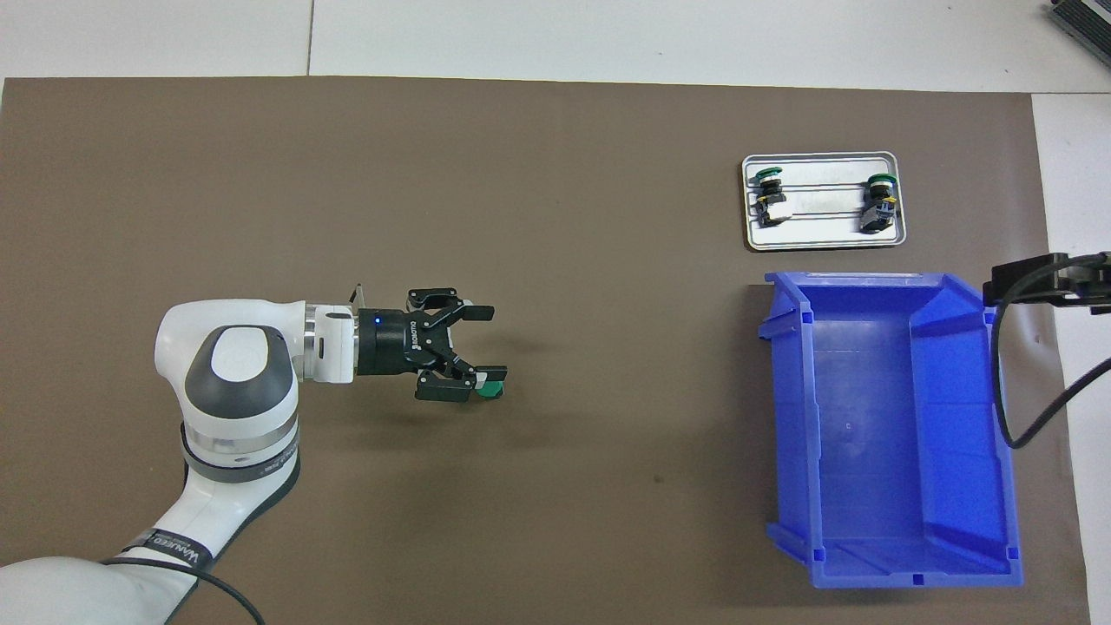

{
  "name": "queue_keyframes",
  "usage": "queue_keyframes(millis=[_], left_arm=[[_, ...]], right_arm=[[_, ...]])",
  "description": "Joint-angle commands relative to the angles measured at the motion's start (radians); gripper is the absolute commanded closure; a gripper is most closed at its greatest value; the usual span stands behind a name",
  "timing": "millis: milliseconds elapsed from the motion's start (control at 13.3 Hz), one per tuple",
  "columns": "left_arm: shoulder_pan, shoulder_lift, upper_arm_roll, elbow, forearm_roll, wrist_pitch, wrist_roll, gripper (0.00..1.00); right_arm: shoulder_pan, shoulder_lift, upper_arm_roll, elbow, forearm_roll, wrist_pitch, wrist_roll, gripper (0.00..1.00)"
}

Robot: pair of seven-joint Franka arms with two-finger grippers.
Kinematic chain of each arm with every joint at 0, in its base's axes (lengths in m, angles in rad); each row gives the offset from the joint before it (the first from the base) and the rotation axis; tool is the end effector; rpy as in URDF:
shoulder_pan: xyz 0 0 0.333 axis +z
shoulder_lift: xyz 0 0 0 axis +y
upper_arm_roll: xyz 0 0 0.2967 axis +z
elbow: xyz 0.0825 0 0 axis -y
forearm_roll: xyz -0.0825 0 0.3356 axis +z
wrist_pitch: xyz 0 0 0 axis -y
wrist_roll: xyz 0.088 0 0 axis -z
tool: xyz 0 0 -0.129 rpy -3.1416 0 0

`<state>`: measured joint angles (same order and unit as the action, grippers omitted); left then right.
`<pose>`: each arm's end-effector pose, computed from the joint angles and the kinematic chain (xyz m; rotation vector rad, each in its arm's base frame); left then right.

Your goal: Place and press button with both arms

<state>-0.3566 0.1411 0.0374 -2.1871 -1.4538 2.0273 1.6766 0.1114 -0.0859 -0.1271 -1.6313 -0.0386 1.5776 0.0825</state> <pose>0.4663 -0.2349 0.3443 1.7463 -1.0105 0.6186 0.4823 -0.0152 0.6003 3.1108 -0.1529 0.0505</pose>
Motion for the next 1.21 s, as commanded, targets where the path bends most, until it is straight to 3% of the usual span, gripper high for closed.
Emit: queue_keyframes(millis=[0, 527, 829, 1130], left_arm=[[0.005, -0.089, -0.004, 0.027, 0.2, 0.031, -0.249, 0.01], [-0.012, -0.242, -0.013, 0.061, 0.786, -0.002, -0.835, 0.01], [-0.016, -0.278, -0.056, 0.095, 0.964, -0.034, -1.278, 0.01], [-0.018, -0.278, -0.131, 0.118, 1.2, -0.048, -1.455, 0.0]], right_arm=[[-0.004, -0.015, -0.005, -0.009, 0.025, -0.004, -0.026, 0.0], [-0.004, -0.015, -0.005, -0.01, 0.025, -0.004, -0.026, 0.0], [-0.004, -0.015, -0.005, -0.009, 0.025, -0.004, -0.026, 0.0], [-0.004, -0.015, -0.005, -0.01, 0.025, -0.004, -0.026, 0.0]])
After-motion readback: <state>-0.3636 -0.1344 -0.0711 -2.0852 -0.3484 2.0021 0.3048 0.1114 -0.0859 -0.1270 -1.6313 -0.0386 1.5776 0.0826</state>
